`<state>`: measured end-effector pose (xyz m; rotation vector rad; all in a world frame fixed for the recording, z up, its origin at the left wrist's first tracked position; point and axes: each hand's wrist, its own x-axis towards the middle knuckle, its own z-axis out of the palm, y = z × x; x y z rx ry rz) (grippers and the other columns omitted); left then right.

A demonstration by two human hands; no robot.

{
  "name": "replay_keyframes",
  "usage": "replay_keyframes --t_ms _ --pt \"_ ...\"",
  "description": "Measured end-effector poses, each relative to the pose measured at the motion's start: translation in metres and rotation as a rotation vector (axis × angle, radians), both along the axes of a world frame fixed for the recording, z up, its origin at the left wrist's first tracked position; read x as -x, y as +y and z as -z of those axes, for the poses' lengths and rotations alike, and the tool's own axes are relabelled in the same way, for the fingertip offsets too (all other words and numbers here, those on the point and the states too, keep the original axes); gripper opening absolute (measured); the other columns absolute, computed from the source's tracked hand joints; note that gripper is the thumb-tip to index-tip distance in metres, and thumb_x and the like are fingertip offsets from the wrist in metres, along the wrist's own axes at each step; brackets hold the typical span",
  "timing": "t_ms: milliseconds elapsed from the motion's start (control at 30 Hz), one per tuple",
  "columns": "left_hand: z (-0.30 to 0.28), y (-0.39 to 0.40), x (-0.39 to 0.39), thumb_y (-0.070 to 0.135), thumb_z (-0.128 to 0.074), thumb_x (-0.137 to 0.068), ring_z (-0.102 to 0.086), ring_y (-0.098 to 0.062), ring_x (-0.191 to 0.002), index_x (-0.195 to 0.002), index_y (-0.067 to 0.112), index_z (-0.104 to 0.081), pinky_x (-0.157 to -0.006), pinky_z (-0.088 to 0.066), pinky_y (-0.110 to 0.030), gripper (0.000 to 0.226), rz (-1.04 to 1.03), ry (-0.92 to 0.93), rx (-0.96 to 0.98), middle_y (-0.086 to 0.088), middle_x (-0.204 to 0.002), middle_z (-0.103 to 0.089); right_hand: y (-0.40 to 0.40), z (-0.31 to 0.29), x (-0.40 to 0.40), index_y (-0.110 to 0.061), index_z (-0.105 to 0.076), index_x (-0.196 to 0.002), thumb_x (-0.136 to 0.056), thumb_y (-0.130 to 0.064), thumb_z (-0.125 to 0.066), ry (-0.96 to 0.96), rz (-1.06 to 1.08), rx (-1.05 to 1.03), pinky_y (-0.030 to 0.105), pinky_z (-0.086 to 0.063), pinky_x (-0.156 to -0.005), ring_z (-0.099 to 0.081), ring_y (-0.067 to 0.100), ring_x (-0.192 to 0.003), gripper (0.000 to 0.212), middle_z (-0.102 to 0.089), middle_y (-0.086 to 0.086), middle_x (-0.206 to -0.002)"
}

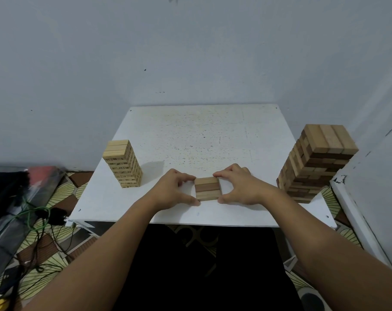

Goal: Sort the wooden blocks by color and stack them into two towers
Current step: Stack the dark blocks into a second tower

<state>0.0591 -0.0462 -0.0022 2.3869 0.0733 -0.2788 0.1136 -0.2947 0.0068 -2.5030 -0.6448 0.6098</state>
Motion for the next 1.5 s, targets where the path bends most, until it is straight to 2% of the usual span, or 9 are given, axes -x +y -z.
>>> replay_keyframes --t_ms 267,400,533,700,833,967,1100,1200,1500 --pt "0.003 0.001 -0.001 0.042 -0.099 -0.062 -0.050 -0.003 -0.105 -0.132 0.038 -0.067 -0.090 -0.043 -0.027 0.077 0.010 -0.008 0.017 0.009 -0.115 -0.047 -0.001 0.002 -0.002 -0.039 -0.039 -0.154 -0.084 -0.044 -0.079 0.003 -0.006 -0.006 0.036 -0.031 -0.112 -0.024 0.016 -0.137 0.081 -0.033 -0.009 -0.143" --pt "0.007 0.001 -0.001 0.041 -0.095 -0.069 -0.048 -0.002 -0.107 -0.132 0.041 -0.063 -0.093 -0.041 -0.026 0.071 0.035 -0.018 0.031 0.007 -0.117 -0.044 0.001 0.003 -0.002 -0.039 -0.046 -0.146 -0.082 -0.041 -0.080 -0.017 0.009 -0.034 0.032 -0.033 -0.107 -0.027 0.015 -0.133 0.073 -0.037 -0.010 -0.137" --pt "0.003 -0.001 -0.001 0.037 -0.094 -0.071 -0.053 -0.009 -0.106 -0.127 0.042 -0.060 -0.085 -0.042 -0.022 0.066 0.035 -0.078 0.046 0.005 -0.119 -0.048 0.005 -0.004 0.002 -0.039 -0.048 -0.141 -0.078 -0.034 -0.078 -0.096 0.020 -0.073 0.030 -0.034 -0.099 -0.029 0.015 -0.128 0.070 -0.039 -0.010 -0.131" --pt "-0.034 0.007 0.001 0.030 -0.092 -0.072 -0.052 -0.004 -0.109 -0.126 0.046 -0.059 -0.081 -0.042 -0.019 0.065 -0.011 -0.222 0.098 0.007 -0.122 -0.052 0.011 -0.045 0.000 -0.035 -0.047 -0.142 -0.076 -0.033 -0.078 -0.228 0.008 -0.166 0.027 -0.032 -0.094 -0.026 0.014 -0.124 0.073 -0.035 -0.010 -0.128" --pt "-0.079 0.005 0.003 0.044 -0.084 -0.064 -0.052 -0.002 -0.109 -0.124 0.050 -0.058 -0.083 -0.042 -0.022 0.066 -0.030 -0.337 0.135 0.013 -0.122 -0.054 0.011 -0.093 0.001 -0.033 -0.047 -0.142 -0.076 -0.034 -0.077 -0.395 0.000 -0.188 0.028 -0.037 -0.098 -0.027 0.016 -0.125 0.073 -0.036 -0.008 -0.130" --pt "-0.120 -0.004 0.000 0.054 -0.079 -0.059 -0.054 -0.007 -0.112 -0.120 0.053 -0.058 -0.086 -0.041 -0.023 0.064 -0.020 -0.424 0.160 0.012 -0.122 -0.057 0.003 -0.143 0.001 -0.033 -0.047 -0.143 -0.076 -0.041 -0.075 -0.562 -0.007 -0.113 0.035 -0.036 -0.107 -0.027 0.021 -0.127 0.072 -0.036 -0.005 -0.134" --pt "-0.147 -0.023 -0.009 0.054 -0.079 -0.060 -0.053 -0.008 -0.111 -0.120 0.048 -0.060 -0.084 -0.041 -0.024 0.064 0.023 -0.441 0.185 0.010 -0.123 -0.059 -0.018 -0.179 0.000 -0.036 -0.049 -0.139 -0.075 -0.047 -0.074 -0.655 0.010 -0.004 0.031 -0.026 -0.101 -0.027 0.022 -0.127 0.070 -0.035 -0.005 -0.135" --pt "-0.159 -0.046 -0.018 0.047 -0.082 -0.065 -0.052 -0.006 -0.109 -0.122 0.045 -0.062 -0.085 -0.041 -0.025 0.060 0.066 -0.425 0.217 0.010 -0.123 -0.059 -0.046 -0.192 0.002 -0.039 -0.050 -0.138 -0.075 -0.047 -0.074 -0.613 0.053 0.002 0.030 -0.022 -0.099 -0.025 0.020 -0.127 0.068 -0.034 -0.007 -0.134" --pt "-0.167 -0.137 -0.046 0.048 -0.082 -0.069 -0.052 -0.007 -0.112 -0.121 0.042 -0.063 -0.083 -0.042 -0.026 0.056 0.238 -0.352 0.236 0.012 -0.122 -0.060 -0.148 -0.189 0.011 -0.043 -0.048 -0.143 -0.081 -0.038 -0.076 -0.389 0.232 -0.114 0.039 -0.033 -0.100 -0.023 0.016 -0.135 0.068 -0.034 -0.006 -0.141"
